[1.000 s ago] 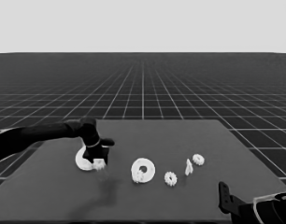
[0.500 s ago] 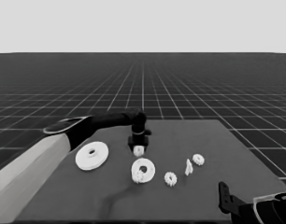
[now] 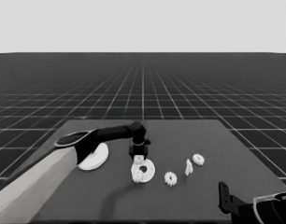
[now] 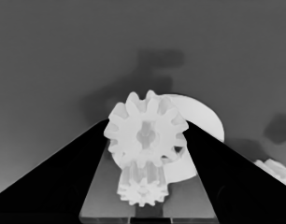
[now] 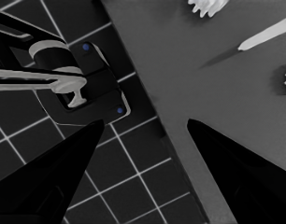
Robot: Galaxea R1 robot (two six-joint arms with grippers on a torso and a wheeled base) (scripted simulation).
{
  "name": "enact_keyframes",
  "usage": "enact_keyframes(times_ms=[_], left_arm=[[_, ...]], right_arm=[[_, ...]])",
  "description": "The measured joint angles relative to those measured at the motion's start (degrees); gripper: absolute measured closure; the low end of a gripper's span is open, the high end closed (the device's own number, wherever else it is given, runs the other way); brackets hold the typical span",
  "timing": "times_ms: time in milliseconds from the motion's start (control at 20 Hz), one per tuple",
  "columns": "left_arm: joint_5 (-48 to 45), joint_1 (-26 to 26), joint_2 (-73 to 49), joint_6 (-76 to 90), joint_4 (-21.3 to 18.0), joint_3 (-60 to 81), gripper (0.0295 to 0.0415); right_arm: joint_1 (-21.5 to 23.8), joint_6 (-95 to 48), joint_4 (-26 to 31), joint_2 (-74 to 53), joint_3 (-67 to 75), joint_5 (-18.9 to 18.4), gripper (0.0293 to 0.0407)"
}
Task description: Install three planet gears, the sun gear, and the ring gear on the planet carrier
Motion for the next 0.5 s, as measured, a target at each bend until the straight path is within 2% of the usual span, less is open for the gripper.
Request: enact_keyframes(times_ms=[100,150,250,500], left_arm=[[-0.02,0.02,0.01,0.02,0.02,-0.03,0.0339],[-0.03,0.02,0.01,0.02,0.02,-0.04,0.0330],[-0.03,0.02,0.02,0.02,0.03,-0.04,0.0326],[-0.04,0.02,0.02,0.02,0.03,-0.04,0.0326]], right_arm=[[0.00,0.00,0.00,0.00,0.00,0.00,0.0315],[0.00,0.00,0.00,0.00,0.00,0.00,0.0315],[0.00,0.00,0.00,0.00,0.00,0.00,0.0315],[0.00,0.00,0.00,0.00,0.00,0.00,0.0315]])
